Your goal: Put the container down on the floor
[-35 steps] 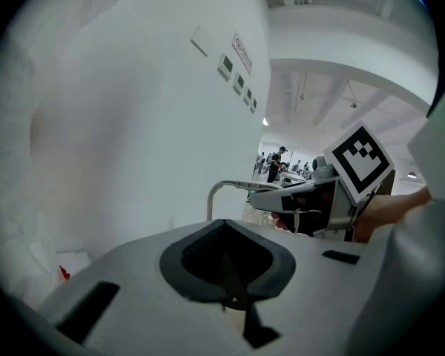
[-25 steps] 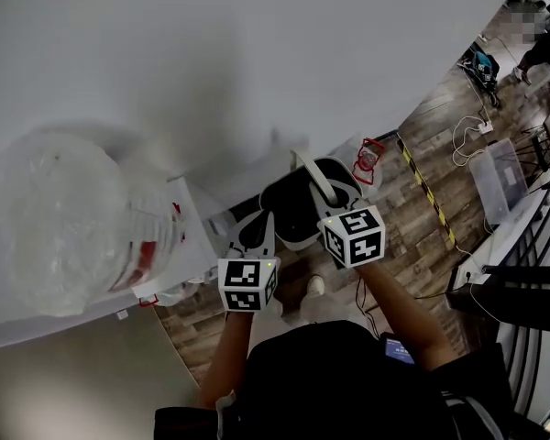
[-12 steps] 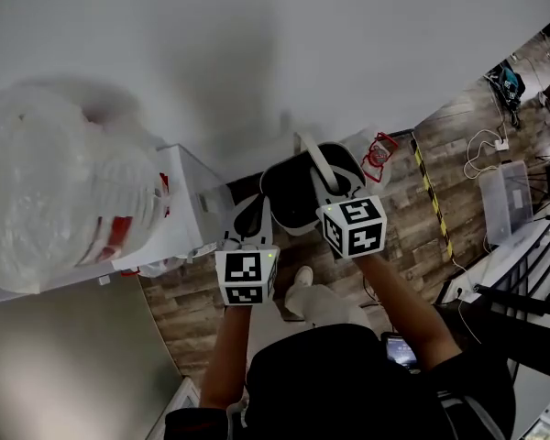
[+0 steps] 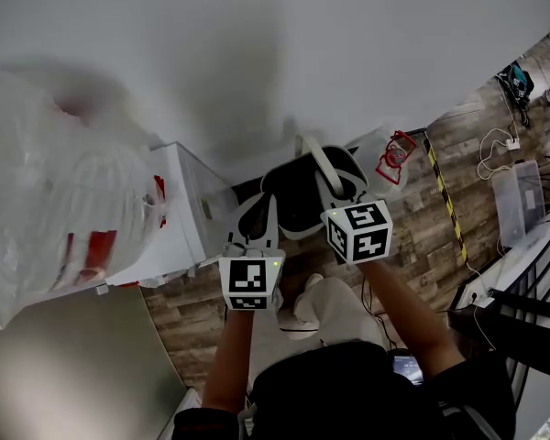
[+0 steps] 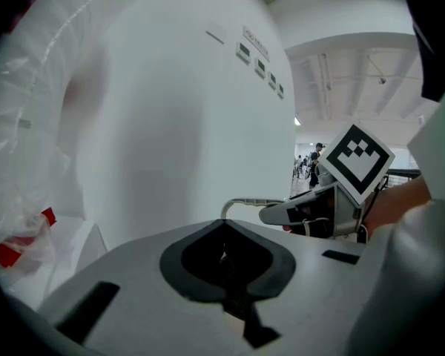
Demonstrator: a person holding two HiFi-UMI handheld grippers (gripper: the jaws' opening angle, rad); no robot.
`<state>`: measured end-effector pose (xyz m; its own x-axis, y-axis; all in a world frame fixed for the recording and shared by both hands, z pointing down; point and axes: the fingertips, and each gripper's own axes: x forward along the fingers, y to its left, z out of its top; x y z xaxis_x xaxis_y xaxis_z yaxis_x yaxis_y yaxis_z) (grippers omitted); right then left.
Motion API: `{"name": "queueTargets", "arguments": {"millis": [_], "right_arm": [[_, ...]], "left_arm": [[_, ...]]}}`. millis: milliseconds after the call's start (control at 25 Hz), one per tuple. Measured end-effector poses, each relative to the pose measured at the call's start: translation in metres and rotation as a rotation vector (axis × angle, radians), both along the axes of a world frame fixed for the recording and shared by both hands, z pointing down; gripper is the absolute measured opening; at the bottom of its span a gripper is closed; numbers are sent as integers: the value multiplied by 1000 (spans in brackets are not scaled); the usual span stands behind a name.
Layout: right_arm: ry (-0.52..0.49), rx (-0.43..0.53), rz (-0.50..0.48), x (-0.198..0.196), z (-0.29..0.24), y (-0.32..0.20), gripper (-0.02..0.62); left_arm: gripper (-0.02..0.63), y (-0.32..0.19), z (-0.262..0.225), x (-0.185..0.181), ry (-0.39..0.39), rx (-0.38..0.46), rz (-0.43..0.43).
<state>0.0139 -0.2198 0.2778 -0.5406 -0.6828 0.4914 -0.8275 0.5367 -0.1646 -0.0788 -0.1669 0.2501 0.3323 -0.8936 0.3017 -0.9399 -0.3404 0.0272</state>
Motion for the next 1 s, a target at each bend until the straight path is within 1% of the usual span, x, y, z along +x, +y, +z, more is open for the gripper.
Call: {"name": "queueTargets", "arguments": {"millis": [40,120,240,320,560,840,1000], "right_arm": [[8,2,1,-2,9,-1,29],[22,9,-4,-6,26,-2,29],[31,11,-6,-12,52,-5,29],[39,13,-1,-14,69,-8,29],[39,24,11,-19,114,-14,29],[21,40,26,-24,170,-22,29],[12,45,24,-29,200,-23,29]], "left_arm": [[14,-2,5,-1,-2,12,5],[14,-5,19,-5,27,16,2],[14,-8,44,-13,92,-5,-24],[14,-9,63,-15,115,-19,-33],[14,-13,118,-27,128,-43,-63],[14,-19,171,-36,144,-21,-73],[14,-22,198,-38,139,-13,-74]]}}
